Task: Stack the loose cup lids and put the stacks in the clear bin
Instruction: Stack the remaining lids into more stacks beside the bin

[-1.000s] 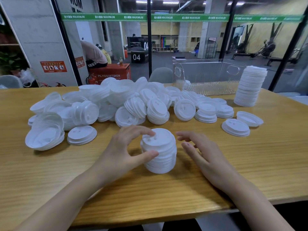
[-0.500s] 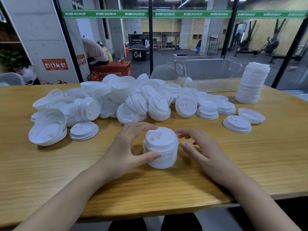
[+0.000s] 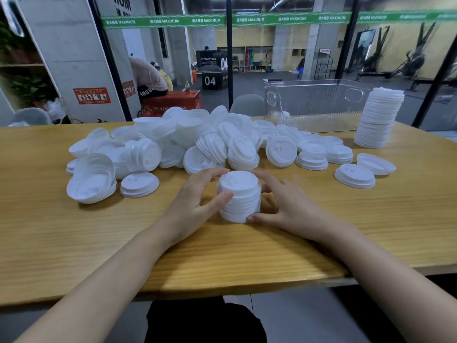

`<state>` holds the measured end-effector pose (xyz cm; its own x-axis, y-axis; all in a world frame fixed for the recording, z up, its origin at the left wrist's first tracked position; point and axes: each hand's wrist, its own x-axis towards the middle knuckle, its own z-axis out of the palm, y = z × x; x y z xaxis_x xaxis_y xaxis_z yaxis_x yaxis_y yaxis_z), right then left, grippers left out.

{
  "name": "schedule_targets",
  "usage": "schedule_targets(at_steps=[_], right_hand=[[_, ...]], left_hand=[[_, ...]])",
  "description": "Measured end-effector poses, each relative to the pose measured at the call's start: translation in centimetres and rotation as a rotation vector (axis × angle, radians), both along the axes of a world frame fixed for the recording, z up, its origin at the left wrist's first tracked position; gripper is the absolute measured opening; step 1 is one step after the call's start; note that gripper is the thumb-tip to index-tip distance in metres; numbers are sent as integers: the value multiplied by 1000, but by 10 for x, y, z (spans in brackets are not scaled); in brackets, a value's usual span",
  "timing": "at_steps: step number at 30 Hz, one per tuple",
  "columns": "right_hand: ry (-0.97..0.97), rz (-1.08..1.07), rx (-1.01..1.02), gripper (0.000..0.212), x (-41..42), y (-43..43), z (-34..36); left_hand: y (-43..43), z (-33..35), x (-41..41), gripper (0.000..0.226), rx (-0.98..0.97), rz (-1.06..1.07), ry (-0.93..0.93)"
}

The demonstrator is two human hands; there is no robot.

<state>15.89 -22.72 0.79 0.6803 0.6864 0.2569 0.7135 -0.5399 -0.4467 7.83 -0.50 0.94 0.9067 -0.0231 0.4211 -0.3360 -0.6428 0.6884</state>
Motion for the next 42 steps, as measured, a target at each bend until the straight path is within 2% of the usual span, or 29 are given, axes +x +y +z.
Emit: schedule_targets(at_steps=[5,9,11,14,19,22,27,30,33,37,42], right_hand=[[32,18,-26,91,27,14,10],[127,85,84,94,39,20,2],[152,109,130,89,39,19,-2],[80,137,190,75,34,17,-1],[-30,149,254,50,31,19,3],[-44,153,246,44,34,18,0],[-25,126,320,46,36,18,-1],[-9,45,357,42,39,17,-1],[26,-31,363,47,47,14,3],[-73,-137,225,47,73,18,33],[-95,-196,127,52,102,44,46]], left_hand=[[4,-4,6,56,-8,33,-10],[6,-4,10,55,-15,78,-8],[6,-4,13,55,-39,79,-6],[5,-5,15,49,-75,72,8],[5,-5,17,57,-63,75,24],[4,-4,16,54,-69,86,6],[6,-6,16,69,-96,88,-7],[5,-6,13,62,-111,131,-46],[10,3,14,51,-68,158,-100],[31,31,27,35,55,123,-171],[52,23,42,28,66,127,-233]])
